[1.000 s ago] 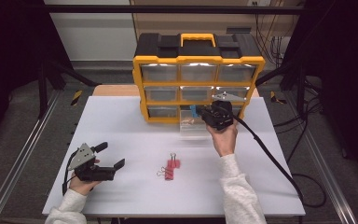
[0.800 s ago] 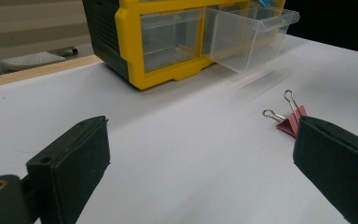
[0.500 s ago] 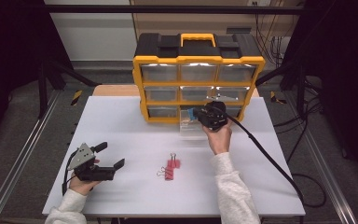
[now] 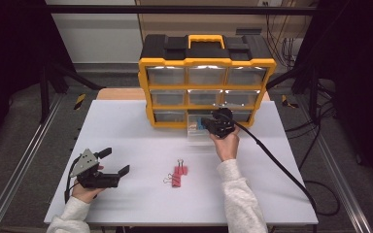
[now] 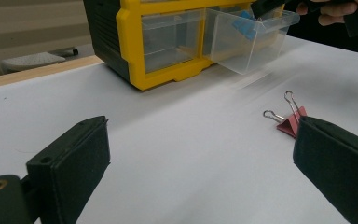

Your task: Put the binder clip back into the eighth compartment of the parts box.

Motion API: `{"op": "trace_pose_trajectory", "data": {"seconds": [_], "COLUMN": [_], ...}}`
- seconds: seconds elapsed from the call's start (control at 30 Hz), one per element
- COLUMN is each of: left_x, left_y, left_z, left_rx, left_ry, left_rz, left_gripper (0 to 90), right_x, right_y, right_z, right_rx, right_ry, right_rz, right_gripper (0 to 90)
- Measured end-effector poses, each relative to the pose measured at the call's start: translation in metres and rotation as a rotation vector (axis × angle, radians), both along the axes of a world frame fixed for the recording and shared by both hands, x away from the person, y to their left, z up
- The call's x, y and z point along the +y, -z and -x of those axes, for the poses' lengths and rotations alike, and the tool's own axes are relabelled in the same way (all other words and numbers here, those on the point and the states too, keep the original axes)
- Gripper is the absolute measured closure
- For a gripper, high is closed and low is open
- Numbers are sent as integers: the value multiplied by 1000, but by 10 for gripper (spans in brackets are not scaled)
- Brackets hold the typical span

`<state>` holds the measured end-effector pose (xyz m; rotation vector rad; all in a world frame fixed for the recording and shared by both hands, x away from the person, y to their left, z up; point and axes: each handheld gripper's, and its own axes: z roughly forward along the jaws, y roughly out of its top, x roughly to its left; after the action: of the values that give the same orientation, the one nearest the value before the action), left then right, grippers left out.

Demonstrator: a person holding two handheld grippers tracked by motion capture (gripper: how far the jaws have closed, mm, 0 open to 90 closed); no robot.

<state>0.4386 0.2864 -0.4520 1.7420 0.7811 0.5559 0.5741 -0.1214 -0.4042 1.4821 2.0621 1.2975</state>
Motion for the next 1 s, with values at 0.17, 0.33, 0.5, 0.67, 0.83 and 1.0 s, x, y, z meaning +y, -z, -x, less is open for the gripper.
{"op": "trace_pose_trajectory", "data": {"seconds": [0.17, 0.33, 0.5, 0.67, 0.83, 1.0], "left_x": [0, 0, 0, 0, 1, 0], "left_y": [0, 0, 0, 0, 0, 0], "left_z": [0, 0, 0, 0, 0, 0], "left_rx": [1, 1, 1, 1, 1, 0], "left_ry": [1, 0, 0, 0, -1, -1], "left_rz": [-1, 0, 0, 1, 1, 2], "left_gripper": [33, 32, 33, 33, 33, 33], "right_x": [0, 1, 1, -3, -6, -10], "right_y": [6, 7, 6, -6, -19, -31], "right_z": [-2, -2, -1, 6, 18, 34], "right_rx": [24, 31, 24, -45, -175, -270], "right_ry": [9, 15, 18, 12, 16, 28], "right_rz": [16, 26, 25, -22, -37, -10], "right_gripper": [886, 884, 842, 683, 415, 208]}}
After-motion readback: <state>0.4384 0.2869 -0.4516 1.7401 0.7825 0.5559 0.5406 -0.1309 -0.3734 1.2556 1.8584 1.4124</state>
